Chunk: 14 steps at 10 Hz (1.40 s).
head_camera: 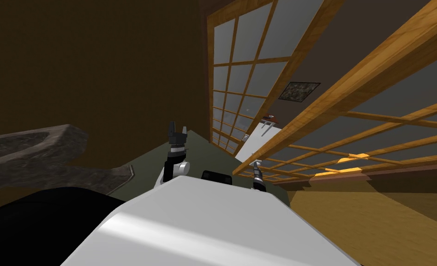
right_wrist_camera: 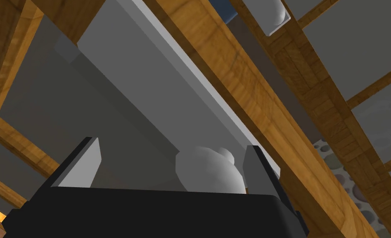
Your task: Pull the door open
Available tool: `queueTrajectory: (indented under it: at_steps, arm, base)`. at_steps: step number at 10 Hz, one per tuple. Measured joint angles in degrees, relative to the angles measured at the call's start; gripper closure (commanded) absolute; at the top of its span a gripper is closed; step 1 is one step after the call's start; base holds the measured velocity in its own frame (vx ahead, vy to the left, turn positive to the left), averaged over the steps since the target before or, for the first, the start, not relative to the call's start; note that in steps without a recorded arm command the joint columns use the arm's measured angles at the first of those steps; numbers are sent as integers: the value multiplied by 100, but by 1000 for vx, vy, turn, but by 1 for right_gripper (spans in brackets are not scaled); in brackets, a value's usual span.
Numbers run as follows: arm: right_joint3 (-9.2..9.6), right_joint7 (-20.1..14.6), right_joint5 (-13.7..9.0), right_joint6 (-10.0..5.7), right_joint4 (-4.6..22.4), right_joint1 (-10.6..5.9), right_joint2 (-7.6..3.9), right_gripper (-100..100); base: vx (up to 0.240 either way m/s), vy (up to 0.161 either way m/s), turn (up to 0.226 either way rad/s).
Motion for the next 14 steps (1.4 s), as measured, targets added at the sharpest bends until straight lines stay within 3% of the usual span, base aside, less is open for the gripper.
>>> queueTrajectory:
  at_steps: [1, 2, 3, 5, 8, 10, 12, 13, 14]
  arm:
    - [21, -107, -35, 83, -132, 43, 47, 100]
    - [27, -179, -59, 1, 27, -42, 41, 100]
    - [42, -215, -59, 58, -79, 1, 50, 100]
    - [18, -231, -76, -45, 163, -115, 2, 100]
    - [88, -550, -168, 143, -220, 39, 95, 100]
    - [110, -656, -172, 61, -57, -27, 48, 100]
    - [92, -736, -220, -115, 258, -174, 20, 100]
    - [107, -820, -234, -23, 116, -134, 31, 100]
    - [105, -963, -286, -300, 725, -436, -64, 100]
  base:
    - [-43, -40, 56]
    - [-18, -4, -5]
    - [4, 23, 1]
    - [-9, -5, 36]
    - [-58, -36, 72]
    - [3, 3, -11]
    - [-34, -15, 78]
    - [-55, -38, 95]
    - [-40, -26, 71]
